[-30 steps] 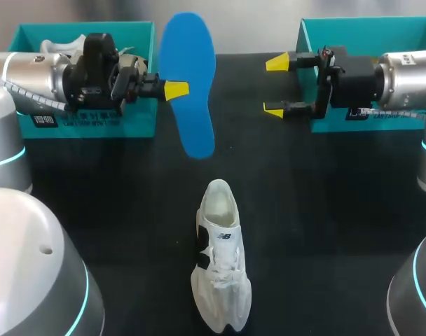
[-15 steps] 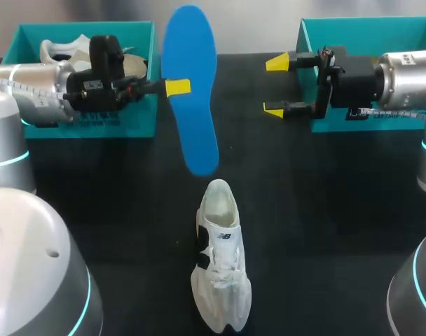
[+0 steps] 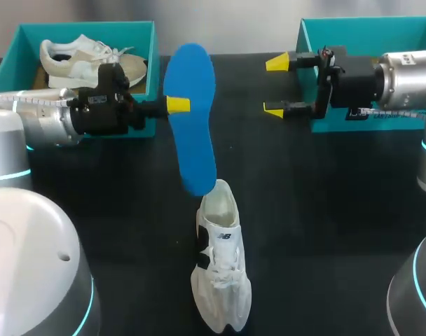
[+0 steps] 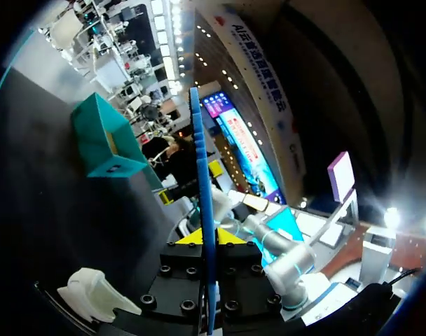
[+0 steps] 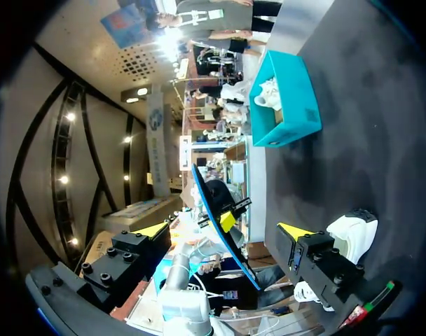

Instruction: Take the shoe out of the shoebox, open the shoe tongue, remove and reinsert the insole, then place the shoe into the shoebox

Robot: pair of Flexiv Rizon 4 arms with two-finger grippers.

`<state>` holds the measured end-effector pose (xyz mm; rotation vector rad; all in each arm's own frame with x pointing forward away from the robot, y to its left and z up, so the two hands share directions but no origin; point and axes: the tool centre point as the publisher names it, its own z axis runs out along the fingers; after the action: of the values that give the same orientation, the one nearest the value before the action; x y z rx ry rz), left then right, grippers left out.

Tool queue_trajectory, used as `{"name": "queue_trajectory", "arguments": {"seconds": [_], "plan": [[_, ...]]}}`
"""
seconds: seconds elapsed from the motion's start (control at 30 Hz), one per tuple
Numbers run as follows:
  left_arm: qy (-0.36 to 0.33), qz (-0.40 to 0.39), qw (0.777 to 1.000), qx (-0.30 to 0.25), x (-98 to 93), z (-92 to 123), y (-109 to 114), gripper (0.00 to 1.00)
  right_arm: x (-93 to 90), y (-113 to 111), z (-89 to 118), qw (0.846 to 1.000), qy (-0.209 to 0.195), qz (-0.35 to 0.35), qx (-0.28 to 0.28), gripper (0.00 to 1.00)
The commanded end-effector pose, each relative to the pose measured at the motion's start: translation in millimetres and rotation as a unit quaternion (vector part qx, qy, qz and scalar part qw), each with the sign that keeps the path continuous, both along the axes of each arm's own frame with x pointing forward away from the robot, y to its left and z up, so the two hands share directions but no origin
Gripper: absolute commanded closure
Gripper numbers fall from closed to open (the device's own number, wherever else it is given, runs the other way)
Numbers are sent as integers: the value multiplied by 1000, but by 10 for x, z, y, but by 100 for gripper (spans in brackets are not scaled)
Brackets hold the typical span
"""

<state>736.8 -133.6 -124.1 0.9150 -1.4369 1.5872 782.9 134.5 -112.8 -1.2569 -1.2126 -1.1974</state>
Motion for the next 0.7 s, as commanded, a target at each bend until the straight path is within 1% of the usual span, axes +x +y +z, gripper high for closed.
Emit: {"name": "queue_trajectory", "arguments": {"seconds": [0.03, 0.3, 0.43, 0.57, 0.7], "plan": [[76, 14, 997, 15, -13, -79, 4, 100, 0, 15, 0, 1000, 0, -1, -1, 0], [97, 16, 995, 18, 111, -268, -16, 100, 0, 15, 0, 1000, 0, -1, -1, 0], [107, 14, 994, 25, 129, -381, -44, 100, 0, 15, 0, 1000, 0, -1, -1, 0], [138, 11, 990, 29, 143, -509, -88, 100, 0, 15, 0, 1000, 0, -1, -1, 0], [150, 9, 988, 32, 136, -581, -139, 100, 0, 15, 0, 1000, 0, -1, -1, 0]]}}
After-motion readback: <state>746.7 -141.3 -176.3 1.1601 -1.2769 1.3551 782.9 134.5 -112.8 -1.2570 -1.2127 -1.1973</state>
